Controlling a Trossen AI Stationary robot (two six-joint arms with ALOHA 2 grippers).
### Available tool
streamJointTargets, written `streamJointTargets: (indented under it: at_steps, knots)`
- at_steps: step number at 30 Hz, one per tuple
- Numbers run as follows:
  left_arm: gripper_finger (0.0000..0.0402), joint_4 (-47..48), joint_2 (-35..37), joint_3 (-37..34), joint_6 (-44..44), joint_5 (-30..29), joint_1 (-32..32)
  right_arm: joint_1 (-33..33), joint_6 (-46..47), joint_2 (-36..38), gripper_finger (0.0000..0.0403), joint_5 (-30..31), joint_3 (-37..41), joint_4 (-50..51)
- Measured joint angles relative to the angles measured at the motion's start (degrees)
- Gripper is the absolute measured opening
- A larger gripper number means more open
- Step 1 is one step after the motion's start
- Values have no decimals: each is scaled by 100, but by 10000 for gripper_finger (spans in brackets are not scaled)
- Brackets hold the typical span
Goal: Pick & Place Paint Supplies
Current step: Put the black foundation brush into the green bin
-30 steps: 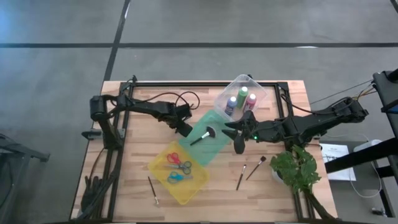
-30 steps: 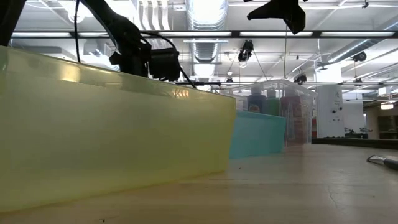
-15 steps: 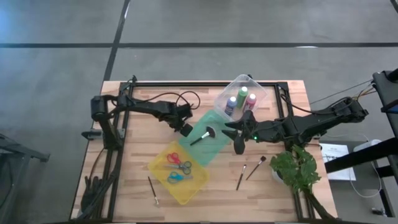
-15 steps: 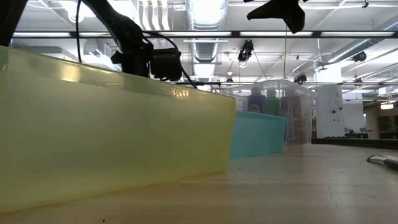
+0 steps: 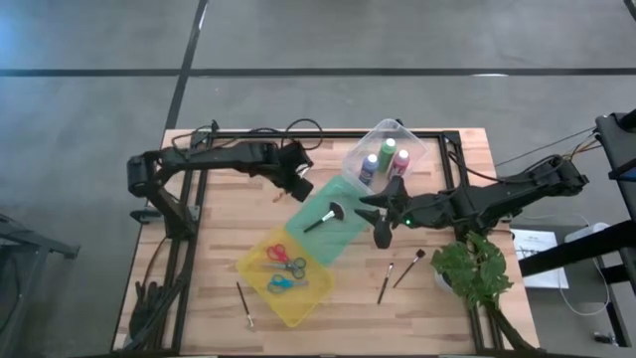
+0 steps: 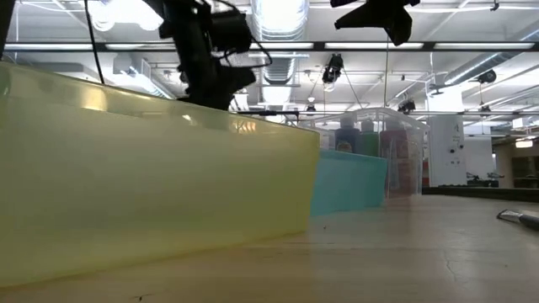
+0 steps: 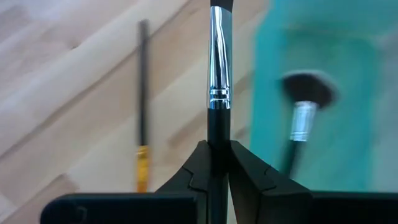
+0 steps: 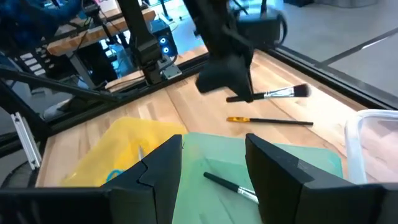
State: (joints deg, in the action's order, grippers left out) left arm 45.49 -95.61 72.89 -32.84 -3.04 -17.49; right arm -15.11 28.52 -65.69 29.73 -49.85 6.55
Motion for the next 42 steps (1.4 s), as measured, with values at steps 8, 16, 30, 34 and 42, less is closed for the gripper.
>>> streamJointTargets:
  at_steps: [8, 16, 30, 34, 42]
  knots:
    - [33, 25, 56, 622, 2, 558, 170, -2, -17, 0, 171, -490, 134, 29]
    - [33, 79, 56, 692, -22, 925, 401, -2, -161, 47, 171, -576, 134, 35]
    - [33, 61, 56, 692, -84, 1276, 1011, 2, -367, 628, 171, -111, 136, 49]
    - [33, -199, 56, 653, -160, 1274, 1169, 0, -611, 875, 171, 34, 136, 46]
    - [33, -498, -98, 626, -216, 1319, 1408, 2, -689, 1196, 171, 197, 136, 43]
